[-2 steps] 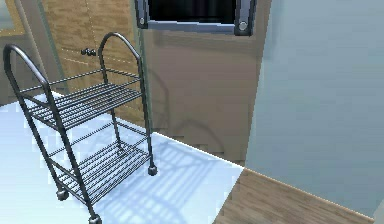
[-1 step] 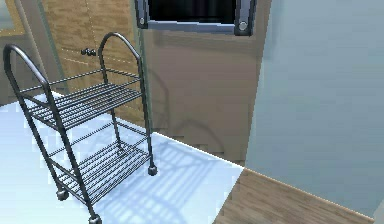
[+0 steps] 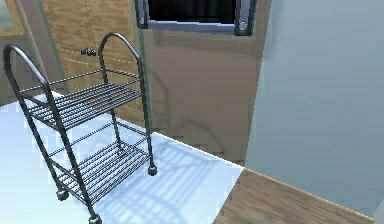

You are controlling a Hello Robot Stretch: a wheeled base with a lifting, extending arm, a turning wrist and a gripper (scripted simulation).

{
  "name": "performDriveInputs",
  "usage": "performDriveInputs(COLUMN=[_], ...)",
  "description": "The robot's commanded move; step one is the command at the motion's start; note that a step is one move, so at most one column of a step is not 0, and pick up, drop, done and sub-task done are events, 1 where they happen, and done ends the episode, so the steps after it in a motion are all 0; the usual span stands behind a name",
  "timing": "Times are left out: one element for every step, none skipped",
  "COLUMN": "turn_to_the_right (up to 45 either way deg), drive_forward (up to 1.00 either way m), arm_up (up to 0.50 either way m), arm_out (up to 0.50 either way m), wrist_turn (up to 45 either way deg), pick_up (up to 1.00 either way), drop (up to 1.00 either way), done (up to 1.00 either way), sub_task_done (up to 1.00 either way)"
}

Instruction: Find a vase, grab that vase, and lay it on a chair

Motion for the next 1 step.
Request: performDriveInputs(turn_to_the_right=[0.0], drive_forward=[0.0], arm_up=[0.1], arm_out=[0.0], wrist_turn=[0.0], pick_up=[0.0], drop=[0.0], done=[0.0], sub_task_done=[0.0])
